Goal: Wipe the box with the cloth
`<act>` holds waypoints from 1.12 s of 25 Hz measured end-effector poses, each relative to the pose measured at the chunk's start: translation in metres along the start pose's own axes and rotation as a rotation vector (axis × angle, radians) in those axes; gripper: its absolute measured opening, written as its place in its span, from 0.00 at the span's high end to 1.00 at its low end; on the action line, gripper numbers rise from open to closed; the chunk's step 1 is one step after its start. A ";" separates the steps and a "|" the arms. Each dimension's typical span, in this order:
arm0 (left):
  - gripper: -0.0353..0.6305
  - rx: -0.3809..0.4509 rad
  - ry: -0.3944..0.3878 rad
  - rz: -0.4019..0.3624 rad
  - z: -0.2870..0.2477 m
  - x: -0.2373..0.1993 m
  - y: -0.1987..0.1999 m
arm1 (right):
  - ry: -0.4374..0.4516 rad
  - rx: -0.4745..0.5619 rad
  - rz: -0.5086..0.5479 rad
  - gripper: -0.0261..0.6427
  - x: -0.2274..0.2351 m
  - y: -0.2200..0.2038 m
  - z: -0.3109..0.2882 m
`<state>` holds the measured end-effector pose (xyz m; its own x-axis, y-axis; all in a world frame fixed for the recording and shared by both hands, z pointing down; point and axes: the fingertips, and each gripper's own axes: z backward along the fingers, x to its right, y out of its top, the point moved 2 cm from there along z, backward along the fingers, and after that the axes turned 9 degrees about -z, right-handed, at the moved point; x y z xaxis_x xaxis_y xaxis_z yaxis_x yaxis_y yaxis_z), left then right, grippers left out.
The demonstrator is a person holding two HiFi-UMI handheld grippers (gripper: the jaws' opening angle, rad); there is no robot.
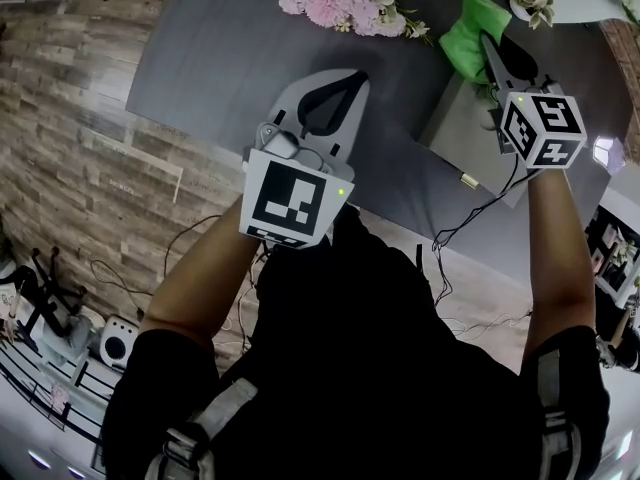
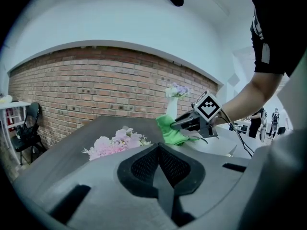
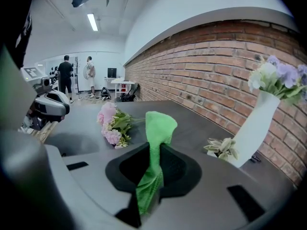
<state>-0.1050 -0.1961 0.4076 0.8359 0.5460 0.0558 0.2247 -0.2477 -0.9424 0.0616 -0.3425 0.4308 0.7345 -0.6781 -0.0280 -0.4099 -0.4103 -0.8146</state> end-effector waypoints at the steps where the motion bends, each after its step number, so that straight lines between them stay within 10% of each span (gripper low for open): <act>1: 0.93 -0.004 -0.003 -0.002 -0.002 0.001 0.000 | -0.007 0.000 -0.003 0.88 0.004 0.000 -0.001; 28: 0.93 -0.052 -0.042 -0.029 -0.033 0.042 0.016 | -0.045 -0.023 -0.072 0.88 0.068 -0.026 0.013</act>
<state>-0.0497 -0.2032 0.4062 0.8073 0.5863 0.0678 0.2749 -0.2719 -0.9222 0.1295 -0.3704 0.4421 0.7859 -0.6183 0.0039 -0.3671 -0.4717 -0.8017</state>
